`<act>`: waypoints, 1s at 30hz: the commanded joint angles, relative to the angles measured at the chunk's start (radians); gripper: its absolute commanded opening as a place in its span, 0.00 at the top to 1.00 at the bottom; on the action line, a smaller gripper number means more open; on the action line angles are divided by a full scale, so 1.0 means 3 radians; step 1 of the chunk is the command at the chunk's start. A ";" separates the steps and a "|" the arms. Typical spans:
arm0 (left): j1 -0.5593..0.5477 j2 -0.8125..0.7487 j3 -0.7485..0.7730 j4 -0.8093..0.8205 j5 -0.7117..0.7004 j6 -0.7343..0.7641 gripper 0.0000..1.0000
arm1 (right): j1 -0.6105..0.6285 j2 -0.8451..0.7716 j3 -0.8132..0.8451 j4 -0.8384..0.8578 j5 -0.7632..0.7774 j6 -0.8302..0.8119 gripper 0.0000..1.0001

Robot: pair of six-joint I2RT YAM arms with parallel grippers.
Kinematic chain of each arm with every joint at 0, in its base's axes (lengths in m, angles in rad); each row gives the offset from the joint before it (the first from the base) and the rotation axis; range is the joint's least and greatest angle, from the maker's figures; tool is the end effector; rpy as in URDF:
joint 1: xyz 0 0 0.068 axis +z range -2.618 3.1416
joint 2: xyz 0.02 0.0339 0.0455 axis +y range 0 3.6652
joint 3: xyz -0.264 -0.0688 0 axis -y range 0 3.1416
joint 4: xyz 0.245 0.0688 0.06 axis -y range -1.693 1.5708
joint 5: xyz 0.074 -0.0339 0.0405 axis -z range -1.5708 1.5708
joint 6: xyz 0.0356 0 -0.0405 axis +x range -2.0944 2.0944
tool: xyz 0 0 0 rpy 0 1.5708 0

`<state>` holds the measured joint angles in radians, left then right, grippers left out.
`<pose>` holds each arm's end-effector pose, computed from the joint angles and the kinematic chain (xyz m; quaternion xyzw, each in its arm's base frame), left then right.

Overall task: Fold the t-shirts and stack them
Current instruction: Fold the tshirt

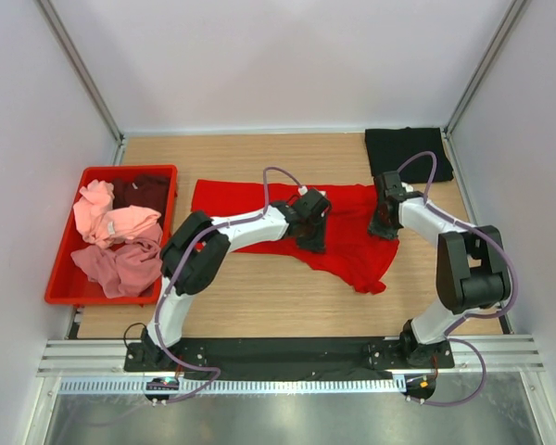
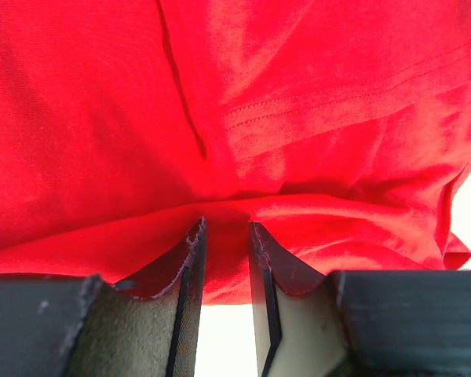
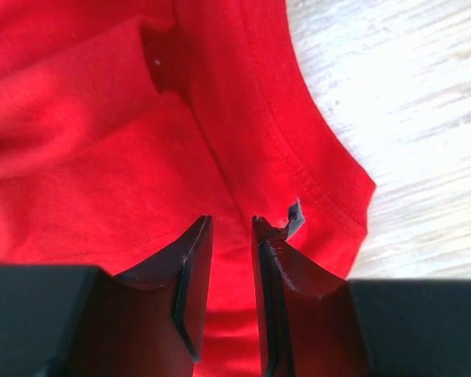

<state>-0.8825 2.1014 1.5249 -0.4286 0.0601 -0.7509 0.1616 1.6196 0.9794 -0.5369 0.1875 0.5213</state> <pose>0.2845 -0.3492 0.1655 0.0715 0.9572 -0.2231 0.1700 0.3041 0.0428 0.1783 0.1927 0.9574 -0.0213 0.2142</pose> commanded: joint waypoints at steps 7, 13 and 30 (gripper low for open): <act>-0.0039 -0.0245 -0.0067 0.0022 -0.0113 -0.0023 0.71 | -0.0002 0.0124 0.0064 0.0189 -0.0037 0.0098 0.67; -0.0039 -0.0280 -0.0052 0.0017 -0.0180 -0.0018 0.69 | -0.0007 0.0129 0.0023 0.0230 -0.0027 0.0159 0.70; 0.0109 -0.0092 0.0270 0.0001 -0.0374 -0.0079 0.60 | -0.0012 -0.0019 -0.0059 0.0148 0.0075 0.0190 0.75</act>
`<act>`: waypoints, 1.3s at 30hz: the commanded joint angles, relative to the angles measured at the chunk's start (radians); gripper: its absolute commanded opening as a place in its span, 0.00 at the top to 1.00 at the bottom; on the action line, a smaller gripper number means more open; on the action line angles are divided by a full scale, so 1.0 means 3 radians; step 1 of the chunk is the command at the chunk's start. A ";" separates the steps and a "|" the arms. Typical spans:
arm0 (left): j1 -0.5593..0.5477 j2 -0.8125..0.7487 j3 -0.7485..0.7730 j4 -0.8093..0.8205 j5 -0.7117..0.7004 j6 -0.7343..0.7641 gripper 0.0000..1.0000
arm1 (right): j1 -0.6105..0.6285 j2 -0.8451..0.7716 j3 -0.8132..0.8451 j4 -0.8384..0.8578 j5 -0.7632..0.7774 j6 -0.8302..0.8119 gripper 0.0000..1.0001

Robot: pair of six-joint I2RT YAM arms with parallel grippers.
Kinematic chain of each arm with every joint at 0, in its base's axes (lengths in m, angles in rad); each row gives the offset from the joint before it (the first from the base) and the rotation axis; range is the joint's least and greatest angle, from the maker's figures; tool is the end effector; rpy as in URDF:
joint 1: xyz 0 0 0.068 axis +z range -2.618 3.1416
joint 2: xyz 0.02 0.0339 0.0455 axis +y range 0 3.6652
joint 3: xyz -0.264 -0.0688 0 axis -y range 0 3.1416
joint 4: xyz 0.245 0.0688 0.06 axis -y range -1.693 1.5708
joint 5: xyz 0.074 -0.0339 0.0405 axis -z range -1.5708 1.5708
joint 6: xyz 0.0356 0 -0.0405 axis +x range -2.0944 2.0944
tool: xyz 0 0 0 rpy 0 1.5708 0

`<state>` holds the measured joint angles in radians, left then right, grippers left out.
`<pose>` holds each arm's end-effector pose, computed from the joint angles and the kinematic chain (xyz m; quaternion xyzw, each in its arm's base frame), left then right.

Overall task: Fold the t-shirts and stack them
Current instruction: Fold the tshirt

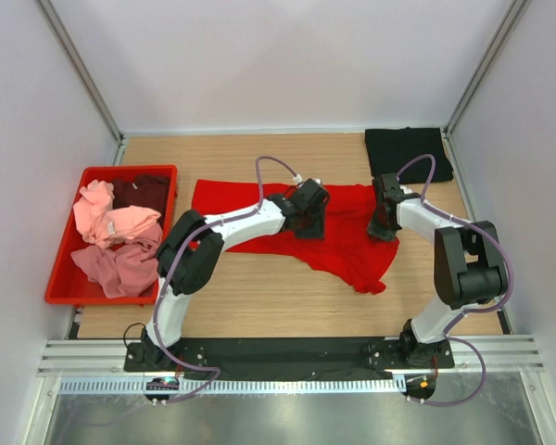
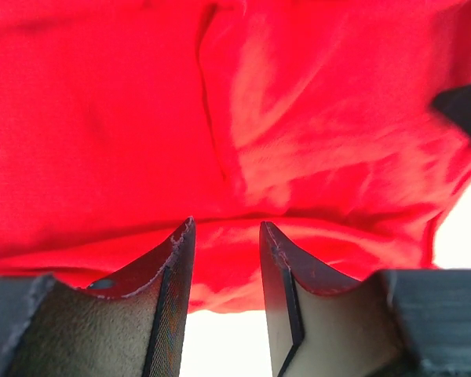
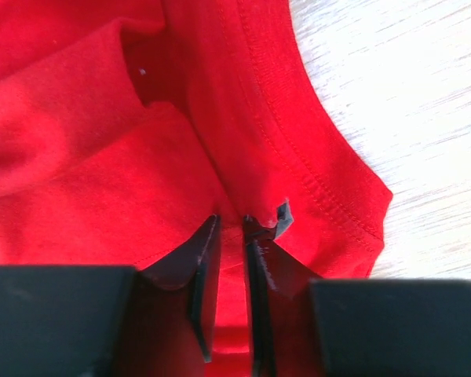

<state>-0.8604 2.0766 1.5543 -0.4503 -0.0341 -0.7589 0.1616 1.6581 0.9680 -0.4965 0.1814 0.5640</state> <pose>0.2956 -0.3418 0.1837 0.0435 0.9545 -0.2021 0.2150 0.3080 0.0437 0.1657 0.2123 0.9544 -0.0156 0.2093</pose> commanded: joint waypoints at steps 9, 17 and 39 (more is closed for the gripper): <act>0.0046 0.0206 0.0305 0.0161 0.0001 -0.0098 0.61 | -0.0012 -0.0132 -0.0077 0.0070 0.0050 0.0068 0.71; 0.0051 0.0436 0.0525 0.0121 -0.0019 -0.0093 0.63 | -0.0012 -0.0127 -0.0159 0.0126 0.0055 0.0119 0.72; 0.0061 0.0298 0.0617 -0.0084 -0.0045 -0.0160 1.00 | -0.0007 -0.0490 -0.0041 -0.0211 0.0065 0.0078 0.99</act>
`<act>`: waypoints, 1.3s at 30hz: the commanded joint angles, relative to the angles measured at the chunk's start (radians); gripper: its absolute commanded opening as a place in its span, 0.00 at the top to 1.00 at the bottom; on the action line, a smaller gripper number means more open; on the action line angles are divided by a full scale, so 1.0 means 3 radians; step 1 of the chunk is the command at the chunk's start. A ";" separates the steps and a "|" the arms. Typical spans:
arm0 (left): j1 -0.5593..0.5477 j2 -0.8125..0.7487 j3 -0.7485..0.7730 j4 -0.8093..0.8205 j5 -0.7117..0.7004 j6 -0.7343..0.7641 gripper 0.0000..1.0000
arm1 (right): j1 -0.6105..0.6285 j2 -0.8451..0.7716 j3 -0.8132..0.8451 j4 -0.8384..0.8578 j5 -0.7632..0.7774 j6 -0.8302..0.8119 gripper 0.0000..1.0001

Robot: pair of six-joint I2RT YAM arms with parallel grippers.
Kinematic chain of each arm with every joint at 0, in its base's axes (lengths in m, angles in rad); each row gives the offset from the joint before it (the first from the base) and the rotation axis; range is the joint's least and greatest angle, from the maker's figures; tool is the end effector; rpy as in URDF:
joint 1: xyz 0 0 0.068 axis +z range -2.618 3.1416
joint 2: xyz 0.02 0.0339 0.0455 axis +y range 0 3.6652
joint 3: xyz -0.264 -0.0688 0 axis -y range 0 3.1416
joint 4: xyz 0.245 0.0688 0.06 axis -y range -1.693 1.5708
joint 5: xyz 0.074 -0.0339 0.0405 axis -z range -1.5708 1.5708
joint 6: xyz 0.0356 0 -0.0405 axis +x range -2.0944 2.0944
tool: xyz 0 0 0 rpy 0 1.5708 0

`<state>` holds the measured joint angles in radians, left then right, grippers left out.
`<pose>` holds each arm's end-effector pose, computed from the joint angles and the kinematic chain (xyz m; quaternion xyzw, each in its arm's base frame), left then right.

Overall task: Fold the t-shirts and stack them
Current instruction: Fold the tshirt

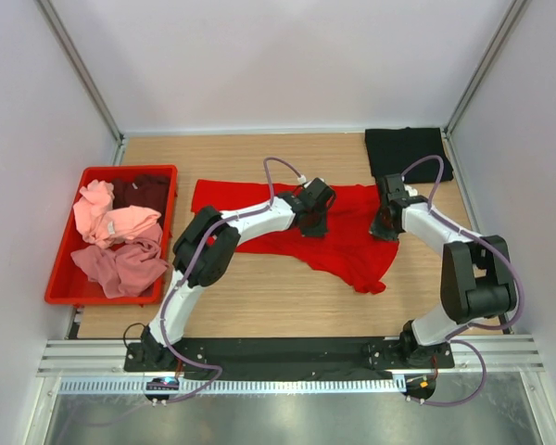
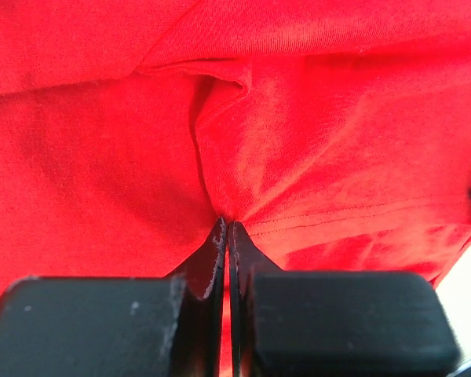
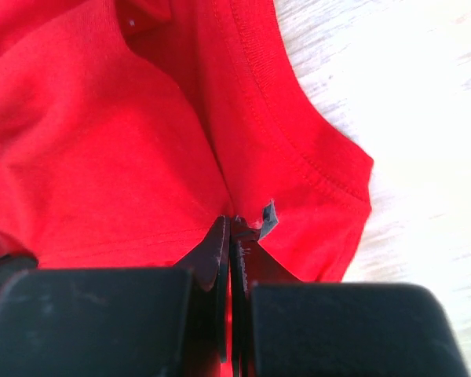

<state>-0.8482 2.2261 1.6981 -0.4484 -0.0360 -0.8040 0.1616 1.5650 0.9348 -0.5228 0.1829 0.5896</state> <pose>0.3211 -0.3623 0.1604 0.0159 0.9559 -0.2036 0.2111 0.2932 0.0412 0.1820 0.2254 0.9479 -0.0074 0.2249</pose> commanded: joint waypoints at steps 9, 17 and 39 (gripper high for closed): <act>0.0015 -0.0256 0.0082 -0.0141 -0.0002 -0.0035 1.00 | -0.0012 -0.0497 -0.0160 -0.0216 0.0040 -0.0002 0.99; 0.0010 -0.0323 0.0072 -0.0157 0.0033 -0.0025 1.00 | -0.0012 -0.0477 -0.0263 -0.0154 0.0024 -0.0027 0.99; -0.0143 -0.0390 -0.0199 -0.0285 -0.0018 -0.0158 1.00 | -0.0007 -0.0630 -0.0636 -0.0042 0.0081 -0.0007 0.99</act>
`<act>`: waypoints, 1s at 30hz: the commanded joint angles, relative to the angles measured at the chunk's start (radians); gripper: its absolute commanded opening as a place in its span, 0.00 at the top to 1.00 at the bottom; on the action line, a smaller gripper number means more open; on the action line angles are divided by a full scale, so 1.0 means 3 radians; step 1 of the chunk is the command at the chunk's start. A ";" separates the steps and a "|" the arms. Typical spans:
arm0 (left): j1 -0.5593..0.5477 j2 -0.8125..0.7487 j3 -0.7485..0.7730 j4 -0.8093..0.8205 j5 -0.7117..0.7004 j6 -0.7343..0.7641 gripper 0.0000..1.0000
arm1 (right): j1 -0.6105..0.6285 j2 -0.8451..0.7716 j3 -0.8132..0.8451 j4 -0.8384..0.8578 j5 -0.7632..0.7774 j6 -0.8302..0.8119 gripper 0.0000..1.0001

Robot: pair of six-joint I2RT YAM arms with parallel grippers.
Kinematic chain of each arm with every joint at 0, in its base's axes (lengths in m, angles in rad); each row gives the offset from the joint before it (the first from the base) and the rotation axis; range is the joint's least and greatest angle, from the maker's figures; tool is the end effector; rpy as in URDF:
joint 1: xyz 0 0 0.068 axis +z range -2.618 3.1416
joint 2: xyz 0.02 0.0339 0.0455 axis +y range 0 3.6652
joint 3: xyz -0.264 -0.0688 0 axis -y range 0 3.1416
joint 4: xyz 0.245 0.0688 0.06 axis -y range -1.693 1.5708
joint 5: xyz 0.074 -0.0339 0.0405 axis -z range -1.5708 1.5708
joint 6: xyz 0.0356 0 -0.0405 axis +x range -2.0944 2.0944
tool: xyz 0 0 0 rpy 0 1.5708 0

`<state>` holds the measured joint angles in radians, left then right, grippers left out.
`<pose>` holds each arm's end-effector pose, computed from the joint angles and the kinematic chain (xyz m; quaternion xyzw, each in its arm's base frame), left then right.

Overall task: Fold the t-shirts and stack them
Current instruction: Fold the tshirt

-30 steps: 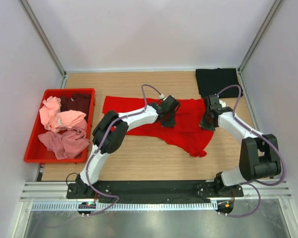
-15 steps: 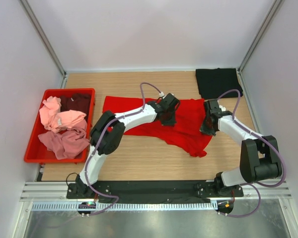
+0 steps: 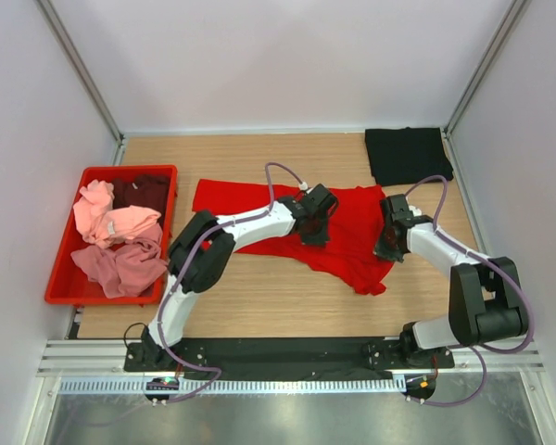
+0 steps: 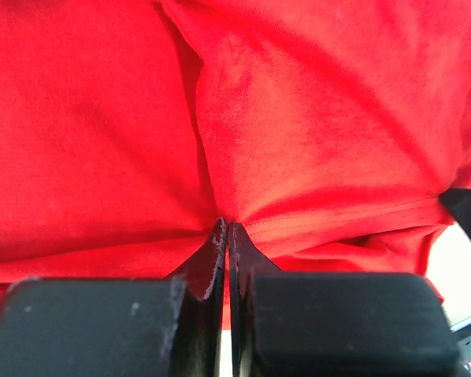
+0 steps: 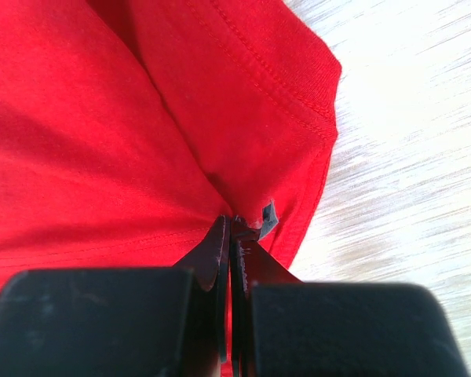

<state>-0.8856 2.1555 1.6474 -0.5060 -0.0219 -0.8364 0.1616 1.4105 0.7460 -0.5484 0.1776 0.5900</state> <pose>0.2960 -0.3610 0.1738 0.0206 0.9612 -0.2015 0.1870 0.2437 0.0334 0.1681 0.2238 0.9544 -0.0161 0.1969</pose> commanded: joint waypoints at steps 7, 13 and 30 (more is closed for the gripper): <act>-0.0019 -0.0185 0.0138 -0.0368 -0.0274 0.0011 0.71 | -0.0012 -0.0273 0.0156 -0.0166 0.0022 -0.0080 0.76; 0.0078 -0.0522 0.0236 -0.0721 -0.0637 0.0307 0.62 | 0.0095 -0.0559 0.0387 -0.0744 -0.0091 -0.0060 0.60; 0.1540 -0.1740 -0.1380 -0.0338 -0.0121 0.0589 0.54 | 0.1215 -0.1455 -0.0425 -0.0842 -0.0218 0.0702 0.46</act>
<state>-0.4793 1.6360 1.2583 -0.6434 -0.1040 -0.6918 0.5068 0.9916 0.6411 -0.8158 0.1299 0.7441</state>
